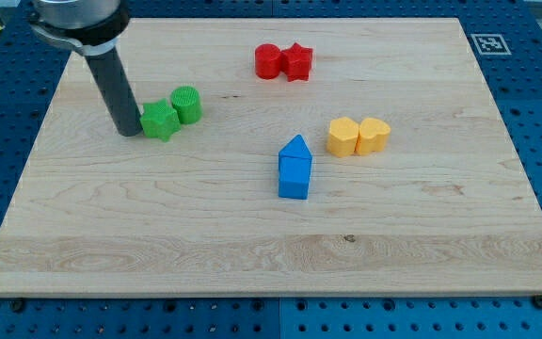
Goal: Move your arm towards the bottom left of the cube
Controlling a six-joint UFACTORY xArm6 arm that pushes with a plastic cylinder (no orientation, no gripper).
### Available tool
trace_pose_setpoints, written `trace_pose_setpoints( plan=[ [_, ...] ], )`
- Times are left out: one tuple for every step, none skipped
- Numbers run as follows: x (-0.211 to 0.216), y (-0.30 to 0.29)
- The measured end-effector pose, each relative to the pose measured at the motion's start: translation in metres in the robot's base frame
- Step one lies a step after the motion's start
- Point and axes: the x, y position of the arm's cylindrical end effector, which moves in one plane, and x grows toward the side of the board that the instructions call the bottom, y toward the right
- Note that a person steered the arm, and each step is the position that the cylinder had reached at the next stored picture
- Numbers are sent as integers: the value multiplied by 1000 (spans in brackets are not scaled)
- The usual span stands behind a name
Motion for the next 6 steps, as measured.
trace_pose_setpoints(
  plan=[
    [0, 5],
    [0, 5],
    [21, 5],
    [52, 5],
    [87, 14],
    [111, 55]
  ],
)
